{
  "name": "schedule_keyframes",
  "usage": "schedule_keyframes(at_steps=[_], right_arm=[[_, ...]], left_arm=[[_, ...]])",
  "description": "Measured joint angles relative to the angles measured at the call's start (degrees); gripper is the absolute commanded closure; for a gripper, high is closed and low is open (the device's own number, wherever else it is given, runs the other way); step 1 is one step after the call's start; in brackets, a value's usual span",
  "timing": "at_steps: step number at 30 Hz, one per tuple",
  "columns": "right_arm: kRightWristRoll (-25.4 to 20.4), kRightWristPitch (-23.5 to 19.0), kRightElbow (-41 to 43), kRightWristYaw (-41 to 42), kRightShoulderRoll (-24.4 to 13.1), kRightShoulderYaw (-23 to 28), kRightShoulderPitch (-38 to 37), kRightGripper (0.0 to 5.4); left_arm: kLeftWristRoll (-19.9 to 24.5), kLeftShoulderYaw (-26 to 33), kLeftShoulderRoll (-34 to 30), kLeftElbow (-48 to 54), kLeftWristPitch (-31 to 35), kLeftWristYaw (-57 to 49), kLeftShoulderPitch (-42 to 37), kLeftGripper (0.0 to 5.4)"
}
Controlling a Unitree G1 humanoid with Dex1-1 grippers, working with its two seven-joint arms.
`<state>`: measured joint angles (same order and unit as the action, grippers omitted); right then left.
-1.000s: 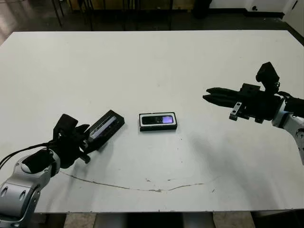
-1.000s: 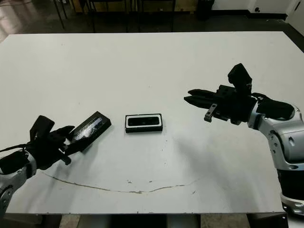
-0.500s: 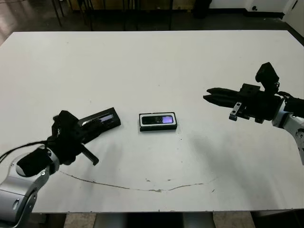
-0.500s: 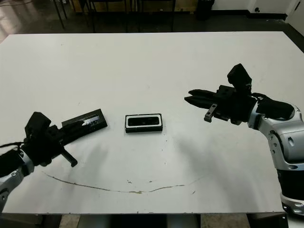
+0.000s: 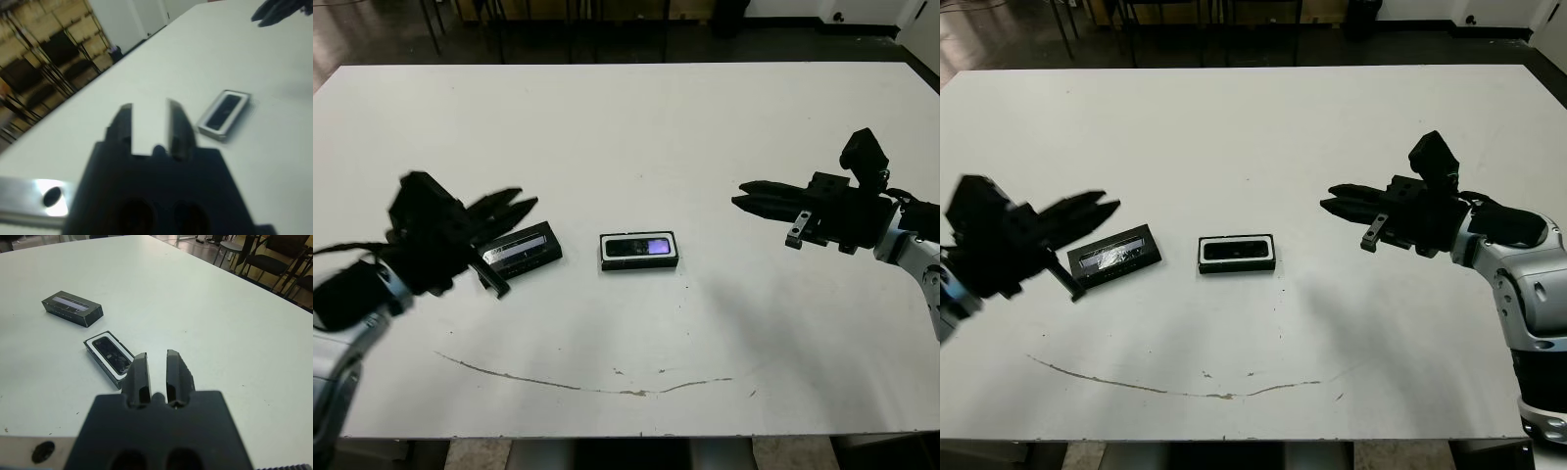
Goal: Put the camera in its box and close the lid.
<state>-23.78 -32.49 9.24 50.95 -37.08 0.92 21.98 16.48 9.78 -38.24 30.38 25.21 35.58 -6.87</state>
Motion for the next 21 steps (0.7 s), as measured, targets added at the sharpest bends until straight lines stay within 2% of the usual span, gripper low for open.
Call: schedule_keyframes(at_steps=[4, 8, 11, 18, 21], right_arm=[[0.06, 0.18, -0.16, 0.10, -0.02, -0.01, -0.09, 5.40], [0.06, 0.22, -0.28, 0.19, -0.04, -0.02, -0.12, 5.40], [0.06, 0.09, -0.33, 0.14, -0.05, -0.04, -0.13, 5.40], [0.77, 0.19, -0.49, 0.01, -0.08, -0.11, -0.14, 5.40], [1.01, 0.31, -0.53, 0.01, -0.08, -0.11, -0.14, 5.40]], left_arm=[[-1.18, -1.73, -3.54, -11.98, -6.49, 6.93, -5.97, 3.33], [-1.02, -6.61, -4.89, -27.49, -14.00, 19.30, -13.41, 2.35], [-1.06, -10.21, -4.89, -37.94, -16.73, 27.69, -18.33, 1.65], [-0.61, -13.60, -2.89, -50.57, -17.50, 37.57, -23.65, 0.02], [0.13, -14.40, -1.53, -54.64, -16.39, 40.64, -24.74, 0.02]])
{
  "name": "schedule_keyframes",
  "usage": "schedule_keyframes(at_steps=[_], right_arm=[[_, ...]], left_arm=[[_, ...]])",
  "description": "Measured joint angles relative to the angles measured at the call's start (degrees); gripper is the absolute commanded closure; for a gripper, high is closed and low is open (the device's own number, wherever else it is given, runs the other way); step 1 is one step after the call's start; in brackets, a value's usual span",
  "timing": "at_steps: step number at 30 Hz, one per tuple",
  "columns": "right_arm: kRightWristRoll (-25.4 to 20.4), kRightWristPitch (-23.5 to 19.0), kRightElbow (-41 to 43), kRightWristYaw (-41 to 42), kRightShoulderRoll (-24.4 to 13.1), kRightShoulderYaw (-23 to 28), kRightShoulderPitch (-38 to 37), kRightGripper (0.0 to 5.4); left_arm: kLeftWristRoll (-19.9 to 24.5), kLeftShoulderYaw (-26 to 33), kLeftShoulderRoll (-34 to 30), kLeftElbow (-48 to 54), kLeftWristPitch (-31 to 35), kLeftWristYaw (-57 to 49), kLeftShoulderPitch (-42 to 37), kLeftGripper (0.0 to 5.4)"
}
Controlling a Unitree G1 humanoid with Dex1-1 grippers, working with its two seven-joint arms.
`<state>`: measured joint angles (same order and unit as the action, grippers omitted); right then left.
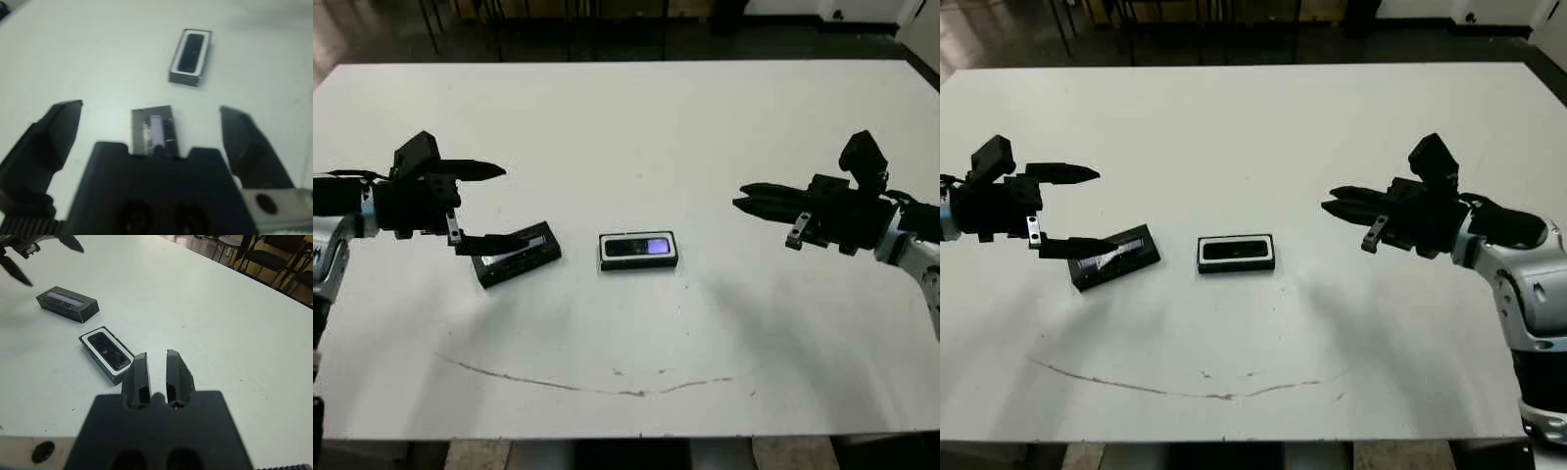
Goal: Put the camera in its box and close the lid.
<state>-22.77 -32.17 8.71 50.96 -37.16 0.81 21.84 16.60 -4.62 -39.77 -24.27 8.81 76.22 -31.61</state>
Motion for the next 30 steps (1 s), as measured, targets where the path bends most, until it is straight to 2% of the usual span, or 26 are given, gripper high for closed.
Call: schedule_keyframes(at_steps=[9, 15, 19, 30], right_arm=[[0.33, 0.02, -0.43, 0.17, 0.00, -0.01, 0.00, 5.40], [0.52, -0.06, -0.37, 0.13, 0.00, -0.01, 0.00, 5.40], [0.54, -0.17, -0.39, 0.17, -0.01, -0.01, 0.00, 5.40], [0.79, -0.19, -0.53, 0.41, -0.01, -0.13, 0.04, 5.40]], left_arm=[[-2.66, -1.04, 1.97, -7.36, -2.30, 0.84, -0.45, 0.02], [-6.59, -1.74, 1.98, -9.67, -6.92, -0.46, 0.19, 0.02], [-8.62, -2.03, 1.94, -10.55, -7.16, -2.55, 1.06, 0.02], [-9.73, -2.52, 1.52, -10.28, -7.58, -0.92, 3.03, 0.02]])
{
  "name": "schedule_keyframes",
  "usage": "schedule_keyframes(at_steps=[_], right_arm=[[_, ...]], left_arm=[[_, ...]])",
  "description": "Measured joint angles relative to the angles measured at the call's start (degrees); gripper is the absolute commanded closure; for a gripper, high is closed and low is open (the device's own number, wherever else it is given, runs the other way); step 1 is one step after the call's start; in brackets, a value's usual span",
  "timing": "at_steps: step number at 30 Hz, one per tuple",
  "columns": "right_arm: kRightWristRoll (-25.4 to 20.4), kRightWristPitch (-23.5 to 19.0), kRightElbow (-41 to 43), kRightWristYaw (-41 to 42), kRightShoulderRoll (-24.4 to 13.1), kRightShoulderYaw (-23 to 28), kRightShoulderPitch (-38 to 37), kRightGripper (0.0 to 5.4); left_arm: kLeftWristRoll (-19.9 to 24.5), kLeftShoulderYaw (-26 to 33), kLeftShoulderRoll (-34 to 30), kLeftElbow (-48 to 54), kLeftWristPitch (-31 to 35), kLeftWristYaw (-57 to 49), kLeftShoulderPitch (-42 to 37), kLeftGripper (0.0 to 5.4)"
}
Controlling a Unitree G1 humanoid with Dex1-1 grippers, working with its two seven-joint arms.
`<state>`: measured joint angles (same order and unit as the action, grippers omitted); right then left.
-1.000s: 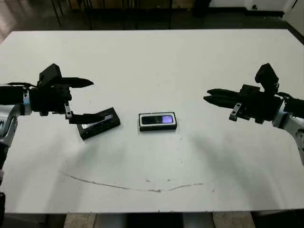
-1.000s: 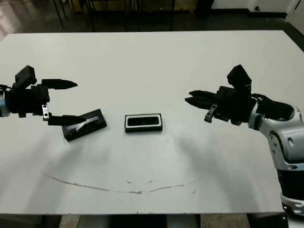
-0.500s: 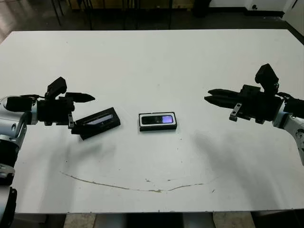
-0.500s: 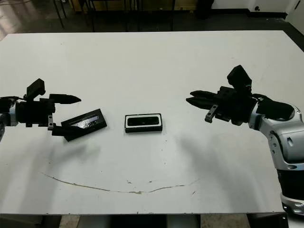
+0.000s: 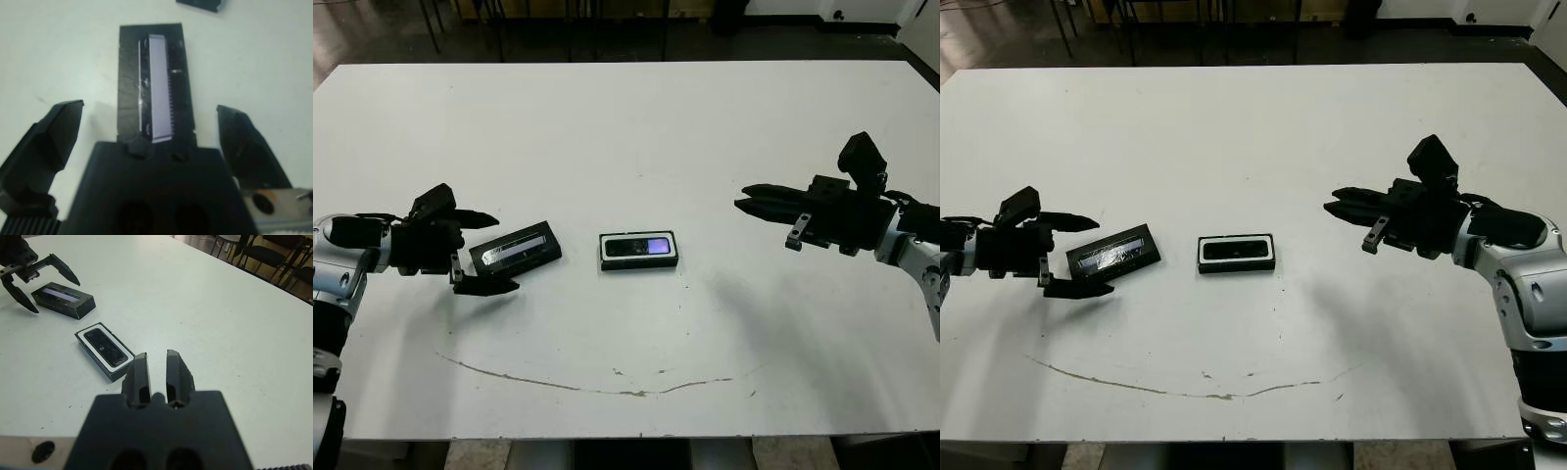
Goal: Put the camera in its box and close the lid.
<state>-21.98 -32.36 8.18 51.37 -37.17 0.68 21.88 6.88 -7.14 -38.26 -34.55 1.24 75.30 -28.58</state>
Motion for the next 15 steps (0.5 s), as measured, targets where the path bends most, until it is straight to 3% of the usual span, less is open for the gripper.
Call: schedule_keyframes(at_steps=[7, 15], right_arm=[[0.01, -0.17, 0.02, -0.02, 0.00, 0.00, 0.02, 5.40], [0.31, -0.37, -0.03, 0.08, 0.00, 0.00, 0.02, 5.40]], left_arm=[[1.30, 0.87, 0.01, 1.83, 1.02, -1.31, 3.97, 0.11], [4.26, 2.68, 0.64, 3.83, 5.79, -4.17, 6.06, 1.79]])
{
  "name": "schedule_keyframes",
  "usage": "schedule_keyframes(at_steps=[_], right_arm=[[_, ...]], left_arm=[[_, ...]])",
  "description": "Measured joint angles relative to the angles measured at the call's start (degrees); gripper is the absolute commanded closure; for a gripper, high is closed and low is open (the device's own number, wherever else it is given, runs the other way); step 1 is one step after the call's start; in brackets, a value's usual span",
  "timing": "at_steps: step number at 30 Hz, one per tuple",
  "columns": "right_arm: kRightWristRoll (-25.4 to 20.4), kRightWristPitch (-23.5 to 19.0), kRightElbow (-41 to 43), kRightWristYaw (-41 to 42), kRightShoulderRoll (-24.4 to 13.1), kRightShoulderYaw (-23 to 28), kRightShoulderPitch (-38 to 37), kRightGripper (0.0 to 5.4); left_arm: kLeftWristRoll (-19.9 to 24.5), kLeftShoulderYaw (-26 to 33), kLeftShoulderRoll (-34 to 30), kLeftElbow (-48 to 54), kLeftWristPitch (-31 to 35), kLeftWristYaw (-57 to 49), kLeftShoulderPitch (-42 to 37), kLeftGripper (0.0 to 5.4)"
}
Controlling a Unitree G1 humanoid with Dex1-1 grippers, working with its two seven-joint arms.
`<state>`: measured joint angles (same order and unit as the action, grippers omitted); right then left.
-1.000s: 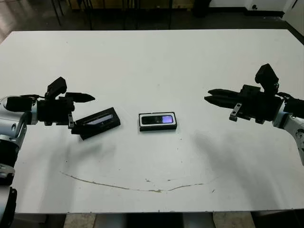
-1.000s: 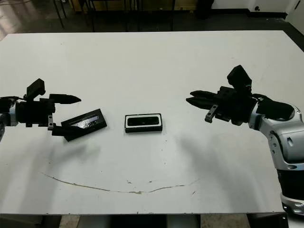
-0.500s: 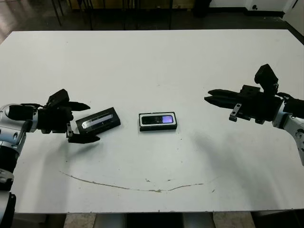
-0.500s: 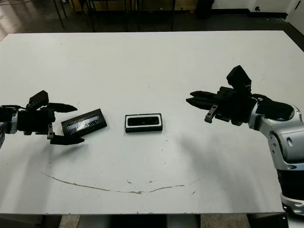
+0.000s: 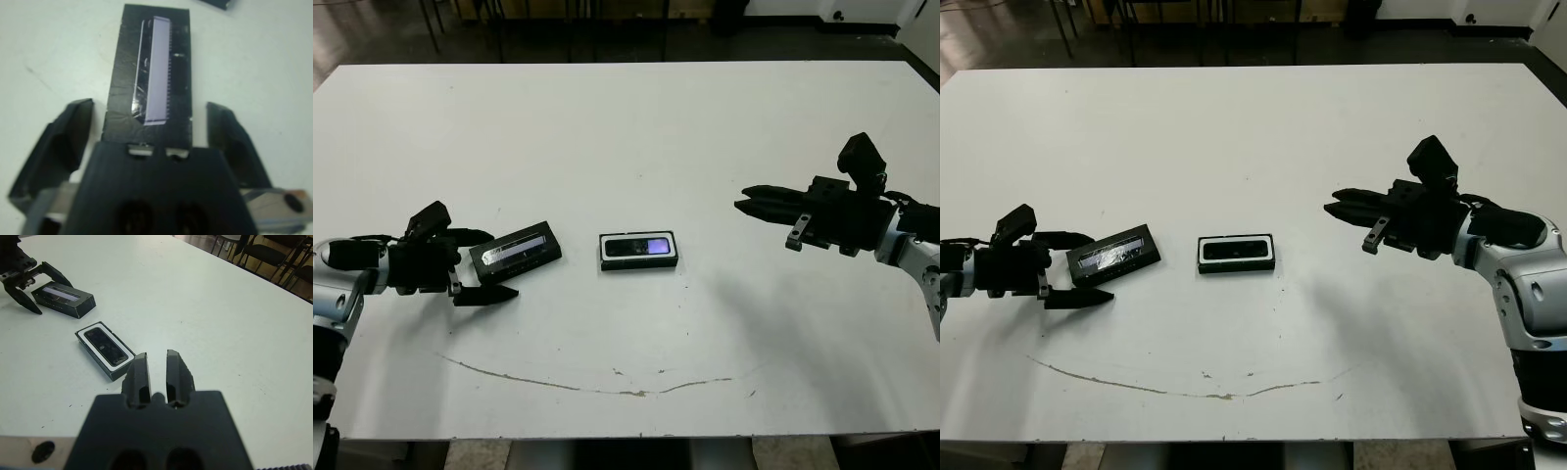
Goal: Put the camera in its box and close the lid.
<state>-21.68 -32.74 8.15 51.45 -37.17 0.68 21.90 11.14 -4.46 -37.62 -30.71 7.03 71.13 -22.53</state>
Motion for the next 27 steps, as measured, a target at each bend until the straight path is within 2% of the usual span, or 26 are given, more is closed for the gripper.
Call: schedule_keyframes(at_steps=[6, 11, 16, 21, 27], right_arm=[[0.05, -0.11, -0.01, -0.03, 0.00, -0.09, 0.01, 5.40], [0.07, 0.48, -0.62, 0.17, 0.00, -0.10, 0.01, 5.40], [0.16, 1.95, -1.02, 0.48, 0.03, -0.10, -0.01, 5.40], [-0.60, 1.95, -1.47, 0.19, 0.45, 0.67, -0.16, 5.40], [-3.23, 2.81, -2.49, -2.73, 4.12, 3.81, -1.66, 5.40]], left_arm=[[2.21, 1.02, 0.21, -1.60, 2.71, 1.44, -0.43, 3.28], [2.62, 1.72, 0.34, 0.16, 3.94, -1.15, 0.11, 4.14], [2.26, 1.97, 0.78, 7.14, 4.81, -5.28, 2.97, 4.24], [6.17, 4.55, 2.30, 20.43, 7.51, -9.39, 5.27, 4.34], [8.38, 6.59, 7.29, 30.21, 6.28, -17.61, 6.13, 4.34]])
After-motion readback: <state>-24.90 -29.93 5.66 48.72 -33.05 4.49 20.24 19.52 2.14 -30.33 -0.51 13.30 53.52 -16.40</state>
